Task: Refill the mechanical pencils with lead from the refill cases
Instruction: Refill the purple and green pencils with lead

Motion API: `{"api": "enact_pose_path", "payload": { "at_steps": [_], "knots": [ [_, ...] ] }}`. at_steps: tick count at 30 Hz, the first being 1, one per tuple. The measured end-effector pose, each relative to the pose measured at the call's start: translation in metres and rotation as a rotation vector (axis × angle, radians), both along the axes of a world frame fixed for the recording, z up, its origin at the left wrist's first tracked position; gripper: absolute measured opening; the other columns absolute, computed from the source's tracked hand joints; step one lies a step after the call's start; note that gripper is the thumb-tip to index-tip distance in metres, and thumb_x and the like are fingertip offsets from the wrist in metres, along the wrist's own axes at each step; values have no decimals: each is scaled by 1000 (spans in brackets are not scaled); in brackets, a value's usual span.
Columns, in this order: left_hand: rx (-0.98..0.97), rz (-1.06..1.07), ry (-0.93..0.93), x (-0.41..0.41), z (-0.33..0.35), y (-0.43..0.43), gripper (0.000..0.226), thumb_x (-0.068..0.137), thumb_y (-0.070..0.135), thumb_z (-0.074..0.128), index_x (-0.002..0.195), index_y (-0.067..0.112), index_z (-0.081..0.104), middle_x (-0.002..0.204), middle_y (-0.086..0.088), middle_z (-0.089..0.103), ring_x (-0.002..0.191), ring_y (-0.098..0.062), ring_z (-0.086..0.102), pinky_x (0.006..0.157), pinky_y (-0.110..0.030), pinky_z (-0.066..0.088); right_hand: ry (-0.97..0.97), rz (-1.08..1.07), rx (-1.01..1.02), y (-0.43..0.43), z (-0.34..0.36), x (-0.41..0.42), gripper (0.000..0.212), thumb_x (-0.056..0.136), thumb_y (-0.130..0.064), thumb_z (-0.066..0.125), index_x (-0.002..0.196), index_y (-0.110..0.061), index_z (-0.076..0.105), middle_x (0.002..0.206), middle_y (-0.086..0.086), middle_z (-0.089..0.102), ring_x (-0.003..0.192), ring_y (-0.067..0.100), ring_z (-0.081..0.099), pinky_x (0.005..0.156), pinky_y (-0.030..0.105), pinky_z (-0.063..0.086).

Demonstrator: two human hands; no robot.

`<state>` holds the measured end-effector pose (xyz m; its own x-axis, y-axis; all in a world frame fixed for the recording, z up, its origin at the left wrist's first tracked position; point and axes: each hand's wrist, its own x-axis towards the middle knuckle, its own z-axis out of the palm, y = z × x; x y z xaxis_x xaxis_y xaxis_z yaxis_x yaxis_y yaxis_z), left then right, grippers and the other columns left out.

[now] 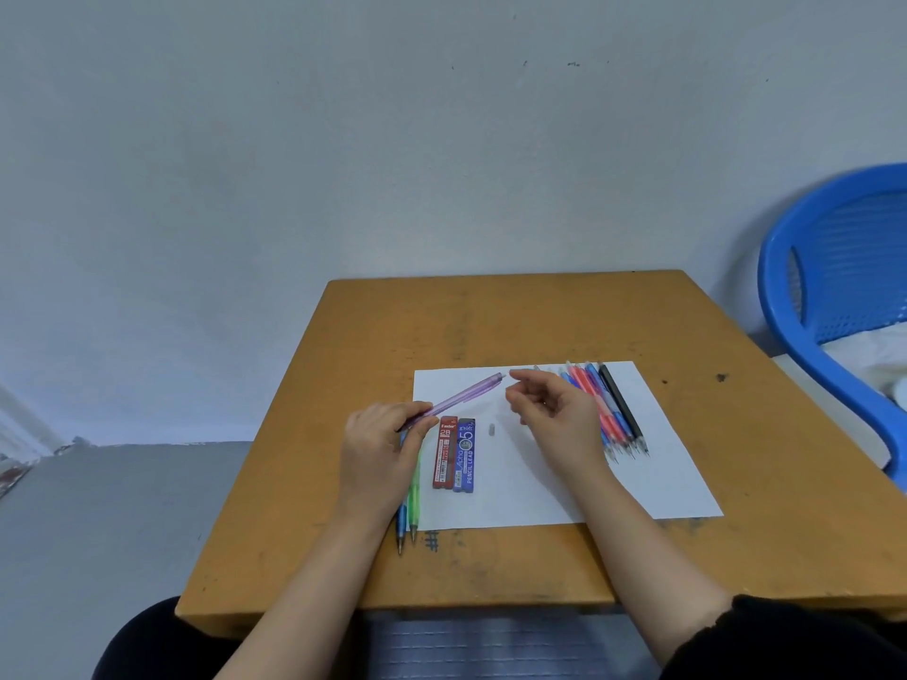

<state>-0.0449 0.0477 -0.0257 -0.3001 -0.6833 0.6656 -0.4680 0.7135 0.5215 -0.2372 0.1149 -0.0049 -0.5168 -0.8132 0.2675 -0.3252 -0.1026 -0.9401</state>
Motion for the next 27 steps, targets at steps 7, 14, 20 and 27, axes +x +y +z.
{"api": "enact_pose_path", "payload": {
  "at_steps": [7,14,20,27],
  "knots": [
    [-18,-17,5,0,-1,-1,31,86,39,55,92,15,75,87,8,72,83,-3,56,75,-29,39,-145,-29,-53,0,3,-3,12,87,-3,65,95,-8,71,78,3,69,58,1,59,61,14,49],
    [-41,-10,-13,0,-2,-2,31,87,40,56,91,15,76,86,7,73,81,-4,57,73,-29,40,-117,47,-27,2,5,0,13,84,-7,68,97,-8,72,76,1,70,61,2,61,60,16,51],
    [-122,-40,-56,0,-3,1,32,86,42,61,93,14,74,84,7,72,81,-4,59,72,-27,42,-305,171,-60,5,11,8,27,82,0,67,107,-9,63,81,9,74,70,17,70,65,23,55],
    [-258,-77,-73,-3,-4,3,28,86,36,65,89,10,74,77,5,71,75,-10,59,71,-23,37,-497,213,-62,4,10,11,19,86,-2,61,102,-12,58,83,16,73,75,30,68,71,34,57]
  ]
}}
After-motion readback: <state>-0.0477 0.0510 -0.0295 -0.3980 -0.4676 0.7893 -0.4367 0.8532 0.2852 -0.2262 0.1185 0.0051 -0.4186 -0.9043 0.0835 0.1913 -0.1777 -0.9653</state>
